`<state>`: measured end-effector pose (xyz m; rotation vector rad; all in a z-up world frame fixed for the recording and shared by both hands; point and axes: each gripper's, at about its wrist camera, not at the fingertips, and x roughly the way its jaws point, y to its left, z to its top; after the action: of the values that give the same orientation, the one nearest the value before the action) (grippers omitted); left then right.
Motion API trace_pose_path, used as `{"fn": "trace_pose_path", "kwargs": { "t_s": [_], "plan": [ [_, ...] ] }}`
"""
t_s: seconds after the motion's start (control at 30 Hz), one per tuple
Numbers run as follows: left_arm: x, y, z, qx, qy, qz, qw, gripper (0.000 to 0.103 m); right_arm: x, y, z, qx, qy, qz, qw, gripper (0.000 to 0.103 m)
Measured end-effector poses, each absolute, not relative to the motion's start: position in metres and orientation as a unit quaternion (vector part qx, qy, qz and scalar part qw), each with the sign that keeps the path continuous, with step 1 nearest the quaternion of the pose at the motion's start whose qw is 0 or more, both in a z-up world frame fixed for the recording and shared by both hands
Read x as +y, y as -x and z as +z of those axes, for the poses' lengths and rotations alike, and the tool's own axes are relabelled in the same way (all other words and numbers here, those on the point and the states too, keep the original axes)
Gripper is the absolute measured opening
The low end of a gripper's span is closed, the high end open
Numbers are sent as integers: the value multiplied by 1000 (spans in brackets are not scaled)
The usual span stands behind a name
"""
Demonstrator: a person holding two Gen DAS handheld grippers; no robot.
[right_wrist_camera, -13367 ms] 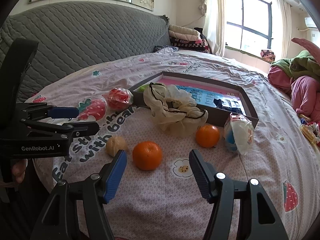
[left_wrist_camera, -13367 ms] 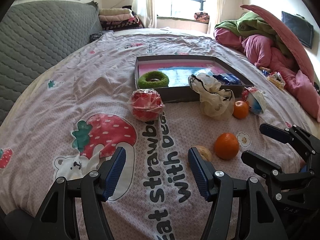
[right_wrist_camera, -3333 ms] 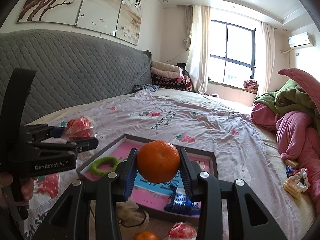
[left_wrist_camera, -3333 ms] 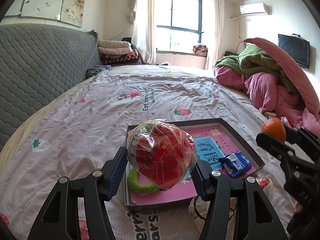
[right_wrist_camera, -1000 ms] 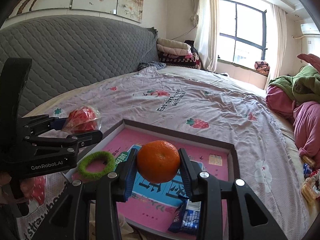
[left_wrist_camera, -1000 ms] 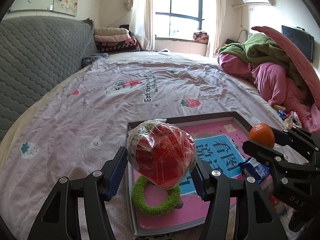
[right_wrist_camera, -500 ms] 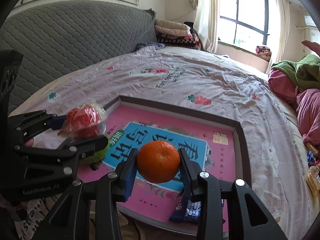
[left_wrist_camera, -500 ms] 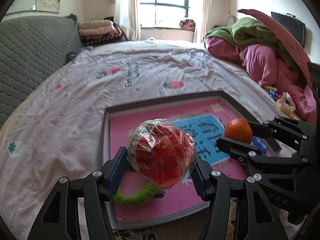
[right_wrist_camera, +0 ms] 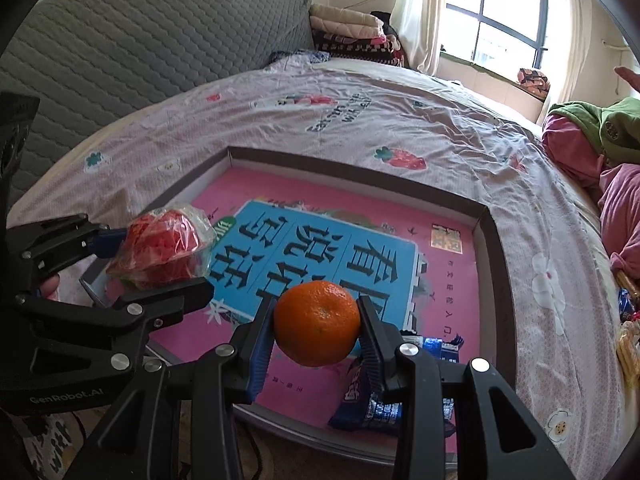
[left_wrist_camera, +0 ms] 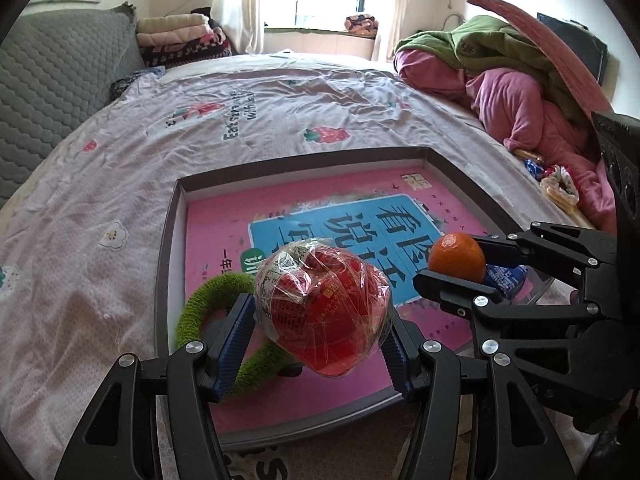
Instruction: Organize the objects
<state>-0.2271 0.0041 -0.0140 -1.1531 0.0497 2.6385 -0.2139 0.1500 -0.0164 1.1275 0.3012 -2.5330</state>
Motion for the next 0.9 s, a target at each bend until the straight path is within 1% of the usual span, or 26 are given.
{"fn": "trace_pose_path", "kwargs": {
  "t_s": [0.6, 0.9],
  "plan": [
    [12, 233, -25, 32, 404, 901, 154, 61, 142, 209, -25, 190, -416, -873, 171, 40],
    [16, 232, -27, 38, 404, 900, 161, 61, 145, 210, -25, 193, -420, -870, 171, 40]
  ]
}}
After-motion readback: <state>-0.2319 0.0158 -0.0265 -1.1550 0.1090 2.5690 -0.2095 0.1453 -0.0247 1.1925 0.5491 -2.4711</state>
